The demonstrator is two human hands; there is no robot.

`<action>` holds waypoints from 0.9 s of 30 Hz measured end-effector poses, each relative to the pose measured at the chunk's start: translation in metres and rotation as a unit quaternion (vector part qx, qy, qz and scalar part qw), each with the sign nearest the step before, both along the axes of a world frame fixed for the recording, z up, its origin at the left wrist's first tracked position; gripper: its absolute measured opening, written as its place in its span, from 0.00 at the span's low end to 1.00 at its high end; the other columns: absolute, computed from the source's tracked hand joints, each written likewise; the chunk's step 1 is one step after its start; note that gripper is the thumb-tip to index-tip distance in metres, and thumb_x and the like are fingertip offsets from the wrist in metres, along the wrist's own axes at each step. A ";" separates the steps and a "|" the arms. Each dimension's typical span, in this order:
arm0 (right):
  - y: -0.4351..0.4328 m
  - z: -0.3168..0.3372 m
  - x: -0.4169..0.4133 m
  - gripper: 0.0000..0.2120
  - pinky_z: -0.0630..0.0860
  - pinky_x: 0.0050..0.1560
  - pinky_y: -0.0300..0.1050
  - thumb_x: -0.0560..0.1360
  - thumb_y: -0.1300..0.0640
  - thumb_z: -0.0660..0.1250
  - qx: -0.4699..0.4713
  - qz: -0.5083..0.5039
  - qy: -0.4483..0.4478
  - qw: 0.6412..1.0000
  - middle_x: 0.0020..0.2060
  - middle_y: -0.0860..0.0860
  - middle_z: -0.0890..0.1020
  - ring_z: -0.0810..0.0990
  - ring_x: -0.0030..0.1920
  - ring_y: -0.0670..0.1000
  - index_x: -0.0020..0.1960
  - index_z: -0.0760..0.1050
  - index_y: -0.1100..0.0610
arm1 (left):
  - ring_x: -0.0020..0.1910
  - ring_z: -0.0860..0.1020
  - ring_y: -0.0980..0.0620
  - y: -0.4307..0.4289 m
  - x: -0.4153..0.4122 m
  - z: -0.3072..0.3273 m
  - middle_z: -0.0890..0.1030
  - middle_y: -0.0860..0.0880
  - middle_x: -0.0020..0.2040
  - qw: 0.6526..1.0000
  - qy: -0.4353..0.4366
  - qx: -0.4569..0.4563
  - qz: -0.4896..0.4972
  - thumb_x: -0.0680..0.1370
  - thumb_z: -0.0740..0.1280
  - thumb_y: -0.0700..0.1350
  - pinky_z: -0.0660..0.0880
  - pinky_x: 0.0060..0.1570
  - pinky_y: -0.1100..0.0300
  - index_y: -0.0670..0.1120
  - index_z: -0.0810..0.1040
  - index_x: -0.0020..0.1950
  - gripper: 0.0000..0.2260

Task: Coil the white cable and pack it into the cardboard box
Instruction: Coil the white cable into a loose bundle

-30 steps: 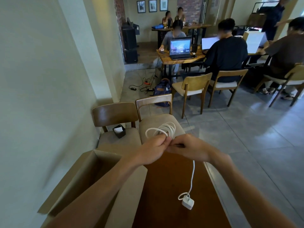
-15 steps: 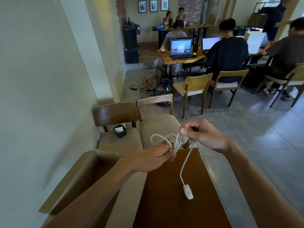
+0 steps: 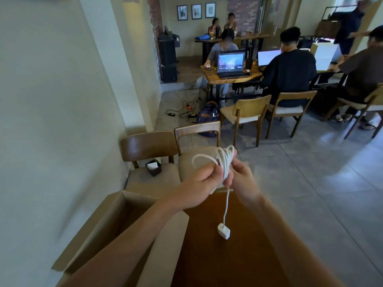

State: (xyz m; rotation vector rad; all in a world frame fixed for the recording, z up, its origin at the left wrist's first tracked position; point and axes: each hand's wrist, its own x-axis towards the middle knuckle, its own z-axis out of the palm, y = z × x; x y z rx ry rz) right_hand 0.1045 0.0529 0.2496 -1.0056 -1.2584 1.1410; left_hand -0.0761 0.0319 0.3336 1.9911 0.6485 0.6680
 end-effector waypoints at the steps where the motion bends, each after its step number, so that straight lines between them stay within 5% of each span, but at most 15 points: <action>1: -0.001 -0.006 -0.005 0.07 0.76 0.33 0.39 0.85 0.63 0.60 -0.018 -0.012 -0.026 0.999 0.35 0.51 0.79 0.75 0.34 0.52 0.54 0.77 0.62 | 0.49 0.78 0.55 0.006 0.004 0.000 0.79 0.50 0.49 1.000 -0.014 -0.009 0.026 0.88 0.50 0.47 0.76 0.55 0.64 0.49 0.75 0.61 0.14; 4: -0.004 -0.019 -0.020 0.08 0.75 0.32 0.36 0.86 0.56 0.58 -0.026 0.003 -0.139 0.990 0.33 0.44 0.78 0.74 0.33 0.47 0.56 0.75 0.54 | 0.45 0.78 0.57 0.028 0.017 -0.008 0.78 0.46 0.48 0.991 -0.029 -0.028 0.125 0.88 0.53 0.47 0.76 0.48 0.62 0.50 0.73 0.65 0.11; 8: -0.011 -0.027 -0.021 0.13 0.75 0.33 0.37 0.86 0.53 0.60 -0.003 0.059 -0.316 0.947 0.36 0.45 0.79 0.76 0.32 0.44 0.69 0.73 0.48 | 0.53 0.79 0.51 0.053 0.022 -0.034 0.80 0.45 0.52 0.970 0.112 0.045 0.211 0.87 0.56 0.45 0.71 0.50 0.61 0.41 0.77 0.55 0.13; 13: -0.015 -0.015 -0.006 0.09 0.76 0.37 0.37 0.83 0.49 0.65 0.007 0.084 -0.422 0.903 0.41 0.42 0.82 0.80 0.39 0.41 0.60 0.80 0.49 | 0.58 0.80 0.51 0.064 0.008 -0.064 0.82 0.47 0.57 0.937 0.270 0.140 0.174 0.84 0.63 0.44 0.72 0.56 0.60 0.45 0.78 0.58 0.07; 18: -0.016 0.013 0.017 0.07 0.71 0.33 0.33 0.81 0.52 0.69 -0.012 0.094 -0.305 0.948 0.32 0.45 0.80 0.75 0.31 0.40 0.47 0.84 0.50 | 0.46 0.78 0.72 0.059 -0.021 -0.076 0.78 0.62 0.47 0.953 0.291 0.032 0.075 0.85 0.60 0.50 0.70 0.45 0.67 0.57 0.75 0.56 0.05; 22: -0.020 0.030 0.024 0.14 0.63 0.29 0.38 0.81 0.51 0.66 -0.010 0.130 -0.156 0.979 0.27 0.47 0.70 0.66 0.28 0.46 0.45 0.82 0.60 | 0.51 0.78 0.64 0.044 -0.034 -0.062 0.80 0.55 0.50 0.971 0.227 -0.056 0.043 0.85 0.55 0.57 0.73 0.56 0.61 0.52 0.76 0.60 0.15; 25: -0.016 0.039 0.024 0.13 0.58 0.27 0.45 0.82 0.54 0.63 0.020 0.145 -0.114 0.983 0.26 0.47 0.69 0.62 0.26 0.50 0.43 0.81 0.56 | 0.48 0.76 0.66 0.028 -0.030 -0.045 0.78 0.51 0.50 0.966 0.241 -0.094 -0.013 0.87 0.53 0.51 0.70 0.54 0.73 0.53 0.74 0.59 0.10; 27: -0.011 0.042 0.025 0.15 0.58 0.28 0.49 0.82 0.55 0.62 0.029 0.135 -0.106 0.985 0.28 0.55 0.72 0.64 0.26 0.57 0.44 0.80 0.62 | 0.45 0.74 0.71 0.017 -0.024 -0.032 0.76 0.53 0.48 0.967 0.240 -0.080 -0.035 0.88 0.53 0.47 0.67 0.50 0.79 0.54 0.73 0.56 0.09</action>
